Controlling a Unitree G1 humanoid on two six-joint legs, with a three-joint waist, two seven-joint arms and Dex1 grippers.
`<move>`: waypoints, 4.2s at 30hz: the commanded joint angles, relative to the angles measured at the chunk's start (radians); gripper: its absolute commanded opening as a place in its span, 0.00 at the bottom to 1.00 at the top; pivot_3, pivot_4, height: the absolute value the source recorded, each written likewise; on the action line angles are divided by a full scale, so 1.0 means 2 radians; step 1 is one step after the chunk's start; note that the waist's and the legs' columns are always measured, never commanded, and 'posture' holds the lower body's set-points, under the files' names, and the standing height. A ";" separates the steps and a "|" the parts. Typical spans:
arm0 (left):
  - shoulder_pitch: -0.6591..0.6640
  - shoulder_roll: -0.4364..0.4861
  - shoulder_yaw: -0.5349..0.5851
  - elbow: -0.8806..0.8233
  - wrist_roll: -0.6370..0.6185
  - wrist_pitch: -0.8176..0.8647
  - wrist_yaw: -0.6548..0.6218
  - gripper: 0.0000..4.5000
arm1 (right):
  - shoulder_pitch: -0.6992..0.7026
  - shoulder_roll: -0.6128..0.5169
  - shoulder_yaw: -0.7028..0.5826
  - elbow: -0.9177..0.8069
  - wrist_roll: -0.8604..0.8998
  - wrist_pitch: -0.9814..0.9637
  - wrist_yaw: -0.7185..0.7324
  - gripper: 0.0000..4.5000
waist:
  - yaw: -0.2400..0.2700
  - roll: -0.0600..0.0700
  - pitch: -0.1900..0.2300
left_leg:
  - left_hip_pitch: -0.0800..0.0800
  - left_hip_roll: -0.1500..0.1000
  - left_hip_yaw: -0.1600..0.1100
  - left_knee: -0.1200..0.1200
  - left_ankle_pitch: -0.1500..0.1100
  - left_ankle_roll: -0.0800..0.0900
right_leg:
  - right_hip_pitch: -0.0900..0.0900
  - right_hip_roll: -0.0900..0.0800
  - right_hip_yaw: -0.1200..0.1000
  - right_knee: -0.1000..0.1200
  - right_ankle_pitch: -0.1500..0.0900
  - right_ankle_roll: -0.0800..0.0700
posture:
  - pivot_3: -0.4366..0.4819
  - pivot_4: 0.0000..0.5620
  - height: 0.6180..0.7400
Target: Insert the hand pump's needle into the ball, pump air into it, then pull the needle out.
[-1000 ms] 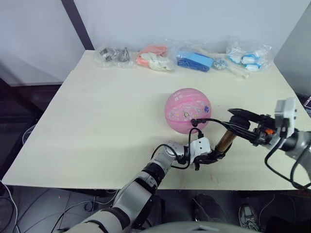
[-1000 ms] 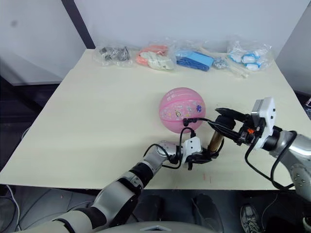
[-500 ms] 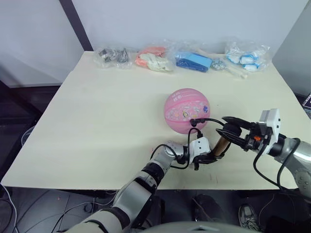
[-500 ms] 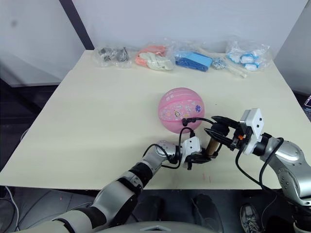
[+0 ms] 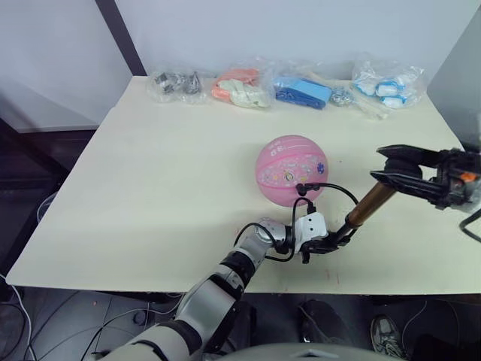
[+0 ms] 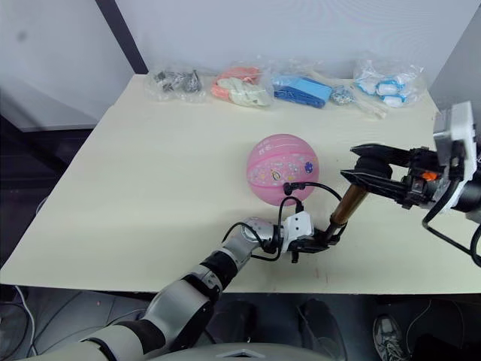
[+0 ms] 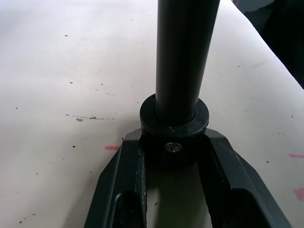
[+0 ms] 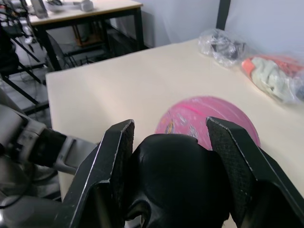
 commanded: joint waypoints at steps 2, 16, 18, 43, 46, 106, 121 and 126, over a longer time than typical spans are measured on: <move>0.013 0.015 -0.006 0.035 0.018 0.027 0.006 0.24 | -0.049 -0.034 -0.048 0.009 0.064 0.021 -0.008 0.45 | 0.001 0.000 0.000 | 0.000 0.000 0.000 0.000 0.000 0.000 | 0.000 0.000 0.000 0.000 0.000 0.000 | 0.48 0.27 0.97; 0.016 0.014 -0.006 0.025 0.016 0.031 0.004 0.24 | -0.023 -0.002 -0.010 -0.007 0.020 0.019 -0.003 0.45 | 0.008 0.000 0.000 | -0.005 0.000 0.001 0.001 0.000 0.000 | -0.006 0.000 0.001 0.002 0.000 0.000 | 0.48 0.27 0.97; 0.015 0.013 -0.006 0.025 0.017 0.031 0.004 0.24 | 0.004 0.014 0.012 -0.017 -0.022 -0.006 0.006 0.45 | 0.007 0.000 0.000 | -0.004 0.000 0.001 0.001 0.000 0.000 | -0.006 0.000 0.001 0.002 0.000 0.000 | 0.48 0.27 0.97; 0.019 0.019 -0.005 0.028 0.017 0.031 0.008 0.24 | 0.113 0.186 0.216 0.088 -0.312 -0.230 0.012 0.45 | -0.005 -0.004 -0.004 | 0.004 0.000 0.001 -0.001 0.000 0.000 | 0.002 0.001 0.001 0.002 -0.001 0.001 | 0.48 0.27 0.97; 0.019 0.019 -0.005 0.027 0.017 0.032 0.007 0.24 | 0.112 0.186 0.209 0.080 -0.302 -0.224 0.013 0.45 | -0.005 -0.004 -0.005 | 0.004 0.000 0.001 -0.001 0.000 0.000 | 0.002 0.001 0.001 0.002 -0.001 0.001 | 0.48 0.27 0.97; 0.025 0.025 -0.009 0.025 0.020 0.030 0.005 0.24 | 0.103 0.120 0.159 0.001 -0.202 -0.139 0.022 0.45 | -0.005 -0.004 -0.002 | 0.002 0.000 0.000 0.000 0.000 0.000 | 0.001 0.001 0.000 0.001 0.000 0.000 | 0.48 0.27 0.97; 0.024 0.027 -0.008 0.025 0.018 0.030 0.005 0.24 | 0.121 0.186 0.219 0.051 -0.294 -0.205 0.011 0.45 | -0.006 -0.005 -0.004 | 0.004 0.001 0.001 -0.001 0.000 0.000 | 0.002 0.001 0.001 0.001 0.000 0.000 | 0.48 0.27 0.97; 0.025 0.027 -0.008 0.025 0.018 0.030 0.004 0.24 | 0.095 0.162 0.175 0.017 -0.237 -0.167 0.014 0.45 | -0.006 -0.005 -0.004 | 0.004 0.001 0.001 -0.001 0.000 0.000 | 0.002 0.001 0.001 0.001 0.000 0.000 | 0.48 0.27 0.97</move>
